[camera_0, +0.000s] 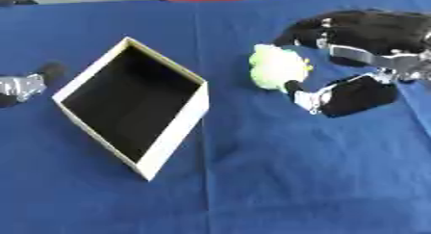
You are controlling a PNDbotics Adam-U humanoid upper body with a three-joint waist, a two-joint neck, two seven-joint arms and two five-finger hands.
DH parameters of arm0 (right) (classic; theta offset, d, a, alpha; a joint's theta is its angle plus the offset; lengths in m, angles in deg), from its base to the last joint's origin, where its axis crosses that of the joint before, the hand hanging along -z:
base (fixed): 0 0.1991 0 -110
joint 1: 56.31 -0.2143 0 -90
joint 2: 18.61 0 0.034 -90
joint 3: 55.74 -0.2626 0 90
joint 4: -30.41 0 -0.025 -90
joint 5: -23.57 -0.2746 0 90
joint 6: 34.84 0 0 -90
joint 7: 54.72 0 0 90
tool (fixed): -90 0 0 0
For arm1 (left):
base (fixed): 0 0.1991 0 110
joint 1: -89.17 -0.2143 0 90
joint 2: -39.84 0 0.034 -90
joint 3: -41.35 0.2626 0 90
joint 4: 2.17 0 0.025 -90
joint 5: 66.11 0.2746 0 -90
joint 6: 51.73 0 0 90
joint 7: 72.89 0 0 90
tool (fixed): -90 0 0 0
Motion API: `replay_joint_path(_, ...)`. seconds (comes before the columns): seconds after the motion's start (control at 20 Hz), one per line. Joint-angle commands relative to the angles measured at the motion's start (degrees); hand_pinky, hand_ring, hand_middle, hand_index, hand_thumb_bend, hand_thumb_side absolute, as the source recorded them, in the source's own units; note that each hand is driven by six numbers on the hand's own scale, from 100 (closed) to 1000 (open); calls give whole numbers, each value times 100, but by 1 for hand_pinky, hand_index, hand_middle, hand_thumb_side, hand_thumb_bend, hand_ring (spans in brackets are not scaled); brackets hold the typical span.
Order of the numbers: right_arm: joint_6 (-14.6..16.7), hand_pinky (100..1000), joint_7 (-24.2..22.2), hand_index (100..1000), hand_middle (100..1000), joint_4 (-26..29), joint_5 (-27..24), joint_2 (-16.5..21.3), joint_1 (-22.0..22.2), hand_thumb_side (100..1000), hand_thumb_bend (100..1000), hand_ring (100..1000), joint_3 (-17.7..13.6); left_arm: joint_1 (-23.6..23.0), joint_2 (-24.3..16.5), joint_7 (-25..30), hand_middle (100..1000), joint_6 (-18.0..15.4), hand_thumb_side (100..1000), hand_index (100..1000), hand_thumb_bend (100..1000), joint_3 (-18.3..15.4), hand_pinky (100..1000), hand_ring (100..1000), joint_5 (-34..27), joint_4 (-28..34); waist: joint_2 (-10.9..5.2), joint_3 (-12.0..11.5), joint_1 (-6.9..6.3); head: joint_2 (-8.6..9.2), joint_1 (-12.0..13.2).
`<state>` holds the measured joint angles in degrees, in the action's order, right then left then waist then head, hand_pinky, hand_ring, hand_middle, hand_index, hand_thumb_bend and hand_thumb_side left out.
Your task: Pick up objects on the table and place them in the box.
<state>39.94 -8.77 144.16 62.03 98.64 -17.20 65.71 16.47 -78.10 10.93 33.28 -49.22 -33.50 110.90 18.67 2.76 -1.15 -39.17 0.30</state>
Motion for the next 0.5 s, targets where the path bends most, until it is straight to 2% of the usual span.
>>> replay_joint_path(0.05,1,999,-70,1000,945,85,112,118,-99,768,104,998,-46,23,-127,-22,672,6,643,804,553,-103,536,679,9,28,-125,-5,-11,19,-15)
replay_joint_path(0.3,-20,997,-126,1000,941,85,204,100,-106,758,100,992,-41,25,-111,-35,671,9,648,804,569,-111,534,677,-1,39,-121,-10,-18,-11,-12)
replay_joint_path(0.5,-65,999,-170,1000,945,85,279,100,-105,777,116,999,-36,20,-105,-46,671,15,648,804,567,-121,534,677,-2,42,-113,-14,-23,-160,43)
